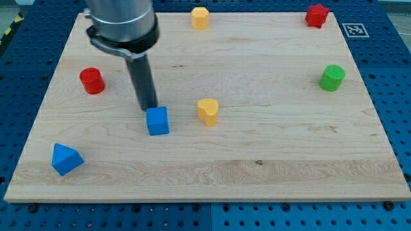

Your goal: Place the yellow heart towards the bottom center

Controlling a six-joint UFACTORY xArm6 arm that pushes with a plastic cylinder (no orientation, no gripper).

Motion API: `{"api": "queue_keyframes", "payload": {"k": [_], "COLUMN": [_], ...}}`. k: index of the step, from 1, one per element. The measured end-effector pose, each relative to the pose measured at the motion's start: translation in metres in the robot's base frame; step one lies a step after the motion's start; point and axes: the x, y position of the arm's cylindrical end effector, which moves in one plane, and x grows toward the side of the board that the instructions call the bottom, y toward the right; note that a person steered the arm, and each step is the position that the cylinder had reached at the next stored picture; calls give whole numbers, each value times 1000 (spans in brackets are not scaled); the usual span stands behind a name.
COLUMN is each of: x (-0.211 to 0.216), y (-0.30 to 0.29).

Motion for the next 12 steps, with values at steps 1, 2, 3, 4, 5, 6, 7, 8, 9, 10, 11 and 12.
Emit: {"api": "queue_keyframes", "payload": {"k": [1,2,3,4,5,6,7,8,9,10,11,12], "x": [-14,-16,-2,7,7,7,7,15,35,55,67,73], "y": [20,38,38,53,79,89,120,147,168,187,223,256]}}
